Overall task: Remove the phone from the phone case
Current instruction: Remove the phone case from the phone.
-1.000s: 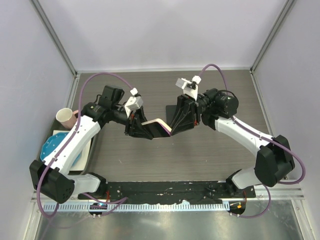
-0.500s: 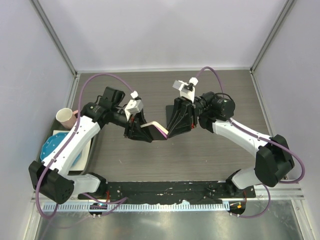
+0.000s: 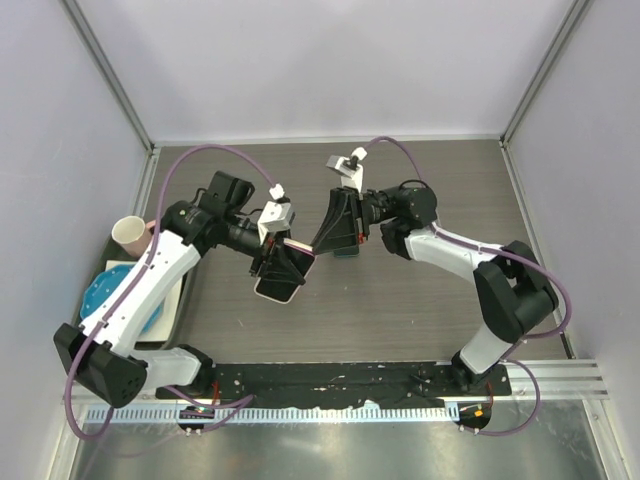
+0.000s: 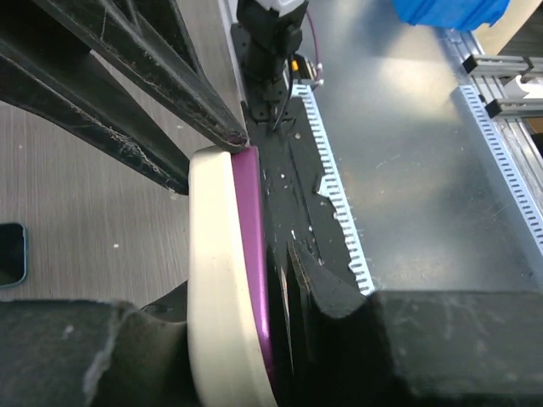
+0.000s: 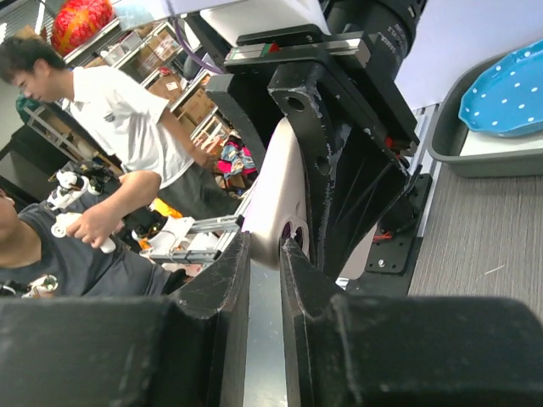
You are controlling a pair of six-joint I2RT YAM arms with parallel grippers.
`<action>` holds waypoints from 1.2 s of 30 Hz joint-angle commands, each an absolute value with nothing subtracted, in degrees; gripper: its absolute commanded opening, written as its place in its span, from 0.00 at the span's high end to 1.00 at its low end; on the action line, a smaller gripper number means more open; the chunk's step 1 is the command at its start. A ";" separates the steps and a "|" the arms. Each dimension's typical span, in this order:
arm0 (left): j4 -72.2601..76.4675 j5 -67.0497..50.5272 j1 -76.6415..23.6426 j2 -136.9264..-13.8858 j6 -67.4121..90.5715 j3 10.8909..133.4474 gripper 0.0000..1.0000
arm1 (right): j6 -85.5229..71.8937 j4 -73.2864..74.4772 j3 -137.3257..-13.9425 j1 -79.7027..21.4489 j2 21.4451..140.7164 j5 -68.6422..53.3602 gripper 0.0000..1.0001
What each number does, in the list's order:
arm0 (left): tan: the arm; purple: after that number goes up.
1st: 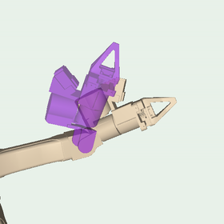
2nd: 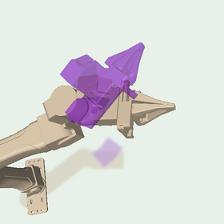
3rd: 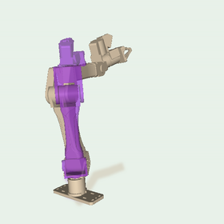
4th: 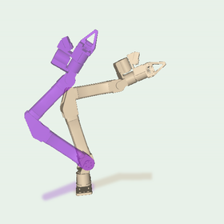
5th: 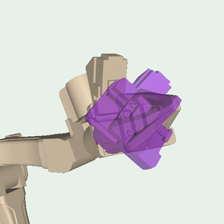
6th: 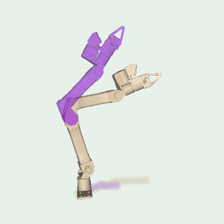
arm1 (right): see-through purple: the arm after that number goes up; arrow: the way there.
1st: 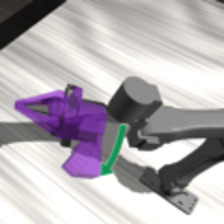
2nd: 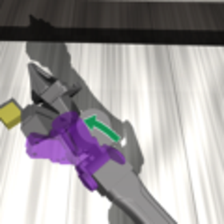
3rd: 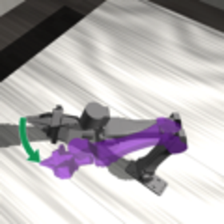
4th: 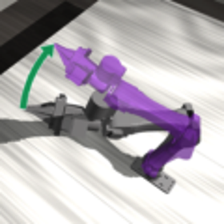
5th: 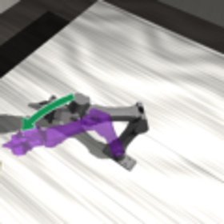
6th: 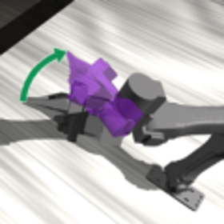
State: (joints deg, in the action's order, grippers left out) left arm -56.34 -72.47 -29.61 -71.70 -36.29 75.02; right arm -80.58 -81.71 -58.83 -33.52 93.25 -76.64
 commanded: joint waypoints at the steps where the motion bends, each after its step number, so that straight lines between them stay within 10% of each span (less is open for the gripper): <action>1: -53.26 -95.54 -31.90 -68.47 -37.70 79.54 1.00 | -74.27 -95.45 -57.13 -32.78 96.24 -74.97 0.99; 21: -54.85 -83.50 -30.24 -70.76 -42.54 76.03 1.00 | -72.16 -95.63 -52.82 -20.75 88.25 -76.02 0.98; 27: -44.85 -74.55 -29.62 -70.75 -32.81 72.52 1.00 | -71.38 -91.16 -54.05 -16.35 84.74 -78.31 0.75; 30: -36.84 -67.60 -29.44 -70.75 -26.47 68.48 1.00 | -46.50 -67.16 -54.05 -12.14 80.10 -74.28 0.61; 33: -31.56 -65.74 -28.83 -70.66 -23.21 65.57 1.00 | 6.08 8.39 -66.07 -18.42 74.98 -46.95 0.52; 36: -30.50 -65.31 -28.48 -70.49 -22.15 65.39 1.00 | 1.71 3.04 -61.19 -17.59 72.52 -45.95 0.50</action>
